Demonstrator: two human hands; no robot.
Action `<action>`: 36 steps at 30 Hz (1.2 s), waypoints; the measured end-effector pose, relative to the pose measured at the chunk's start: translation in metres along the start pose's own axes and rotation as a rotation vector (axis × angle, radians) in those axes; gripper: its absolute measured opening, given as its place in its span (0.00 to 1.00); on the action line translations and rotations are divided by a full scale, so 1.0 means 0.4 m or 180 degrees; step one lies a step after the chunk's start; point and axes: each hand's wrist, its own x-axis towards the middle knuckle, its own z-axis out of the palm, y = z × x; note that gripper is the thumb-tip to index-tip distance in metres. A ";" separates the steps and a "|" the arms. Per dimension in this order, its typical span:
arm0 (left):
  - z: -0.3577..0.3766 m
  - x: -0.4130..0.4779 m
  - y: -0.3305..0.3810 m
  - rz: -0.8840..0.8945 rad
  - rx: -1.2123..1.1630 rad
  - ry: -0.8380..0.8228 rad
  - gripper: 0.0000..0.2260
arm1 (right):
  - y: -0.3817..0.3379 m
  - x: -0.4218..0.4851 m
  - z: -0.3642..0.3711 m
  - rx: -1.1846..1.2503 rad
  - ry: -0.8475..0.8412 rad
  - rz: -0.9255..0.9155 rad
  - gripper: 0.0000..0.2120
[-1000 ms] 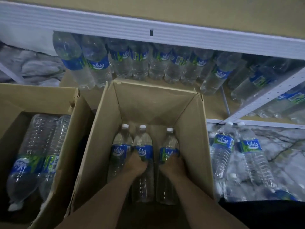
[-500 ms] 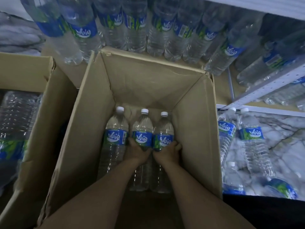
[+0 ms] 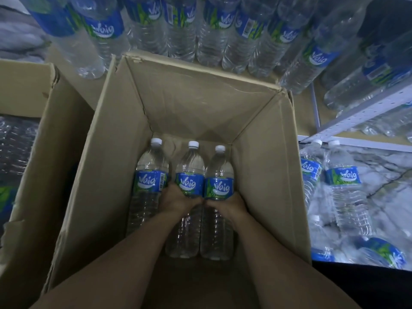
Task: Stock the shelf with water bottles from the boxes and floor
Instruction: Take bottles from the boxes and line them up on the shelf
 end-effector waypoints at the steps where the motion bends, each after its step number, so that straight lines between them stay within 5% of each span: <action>1: -0.002 -0.003 0.002 0.0005 0.0026 0.0055 0.37 | 0.001 -0.004 0.003 0.0025 0.0077 -0.0010 0.46; 11: -0.159 -0.172 0.084 0.0843 -0.0352 0.0492 0.40 | -0.133 -0.196 -0.058 0.0075 0.0563 -0.0772 0.49; 17: -0.311 -0.307 0.180 0.1398 -0.0432 0.0971 0.32 | -0.226 -0.369 -0.131 0.0384 0.0220 -0.1584 0.25; 22: -0.421 -0.429 0.257 0.2113 -0.0705 0.1367 0.28 | -0.296 -0.509 -0.180 0.0723 0.0523 -0.2093 0.36; 36: -0.667 -0.739 0.564 0.3259 -0.1366 0.1966 0.32 | -0.642 -0.855 -0.407 0.1113 0.0744 -0.3551 0.33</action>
